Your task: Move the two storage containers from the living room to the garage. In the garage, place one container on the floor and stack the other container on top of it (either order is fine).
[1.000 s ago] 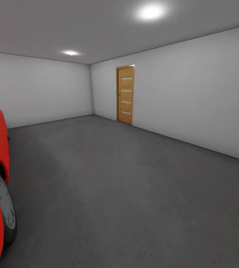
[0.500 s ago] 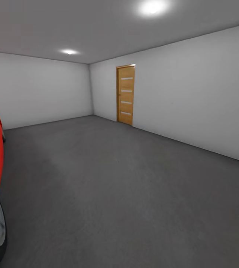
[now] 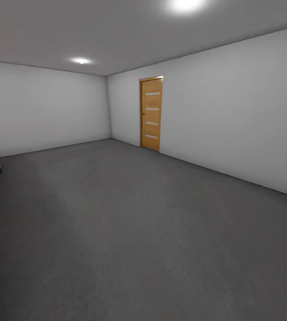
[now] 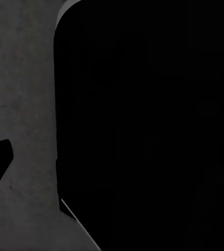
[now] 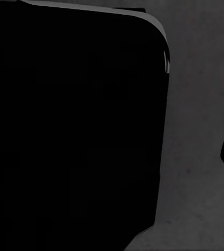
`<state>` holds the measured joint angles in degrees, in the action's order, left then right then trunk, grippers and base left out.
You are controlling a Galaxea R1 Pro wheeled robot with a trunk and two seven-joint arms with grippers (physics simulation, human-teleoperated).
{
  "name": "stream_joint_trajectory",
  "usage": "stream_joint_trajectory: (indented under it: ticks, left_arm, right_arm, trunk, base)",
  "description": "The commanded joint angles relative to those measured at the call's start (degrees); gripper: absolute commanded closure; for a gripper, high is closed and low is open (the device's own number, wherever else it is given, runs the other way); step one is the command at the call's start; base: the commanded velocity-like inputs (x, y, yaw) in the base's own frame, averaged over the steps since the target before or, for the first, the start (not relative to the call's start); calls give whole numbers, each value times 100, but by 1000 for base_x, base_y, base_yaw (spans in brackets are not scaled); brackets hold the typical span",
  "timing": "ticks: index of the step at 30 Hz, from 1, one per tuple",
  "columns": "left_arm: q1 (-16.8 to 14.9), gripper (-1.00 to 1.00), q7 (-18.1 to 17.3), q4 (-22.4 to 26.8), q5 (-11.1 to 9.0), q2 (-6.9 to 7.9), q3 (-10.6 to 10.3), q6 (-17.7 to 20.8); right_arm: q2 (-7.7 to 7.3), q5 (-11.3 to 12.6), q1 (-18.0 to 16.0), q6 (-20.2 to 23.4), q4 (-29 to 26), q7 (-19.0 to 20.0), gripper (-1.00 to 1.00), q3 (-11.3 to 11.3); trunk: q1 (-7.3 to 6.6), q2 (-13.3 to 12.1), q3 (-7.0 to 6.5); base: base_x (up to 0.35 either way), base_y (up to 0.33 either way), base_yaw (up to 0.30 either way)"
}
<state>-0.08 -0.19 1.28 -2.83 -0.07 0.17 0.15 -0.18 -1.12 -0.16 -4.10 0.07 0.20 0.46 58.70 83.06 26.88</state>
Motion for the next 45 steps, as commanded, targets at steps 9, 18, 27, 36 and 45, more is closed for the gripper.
stream_joint_trajectory:
  ticks: [9, 18, 27, 36, 45]
  left_arm:
    - [-1, -100, 11, 4, -95, 0, -10, 12]
    - [-1, -100, 19, 4, -95, -2, -5, 4]
    - [-1, -100, 19, 4, -96, -2, -8, 8]
    - [-1, -100, 18, 1, -103, -2, -9, 14]
    - [-2, -100, 21, -4, -104, -2, -9, 20]
  right_arm:
    - [-7, -12, -2, -61, 1, -11, -100, -3]
    - [0, -20, -2, -73, 1, -11, -100, -4]
    - [0, -34, -2, -81, 1, -11, -100, -3]
    - [-9, -37, -2, -75, 1, -24, -100, -2]
    - [-8, -29, -2, -76, 1, -29, -100, -2]
  trunk:
    - [3, 2, 5]
    - [3, 2, 5]
    - [3, 2, 5]
    - [3, 2, 5]
    - [3, 2, 5]
  base:
    - [324, 0, 0]
    - [324, 0, 0]
    - [324, 0, 0]
    - [324, 0, 0]
    - [324, 0, 1]
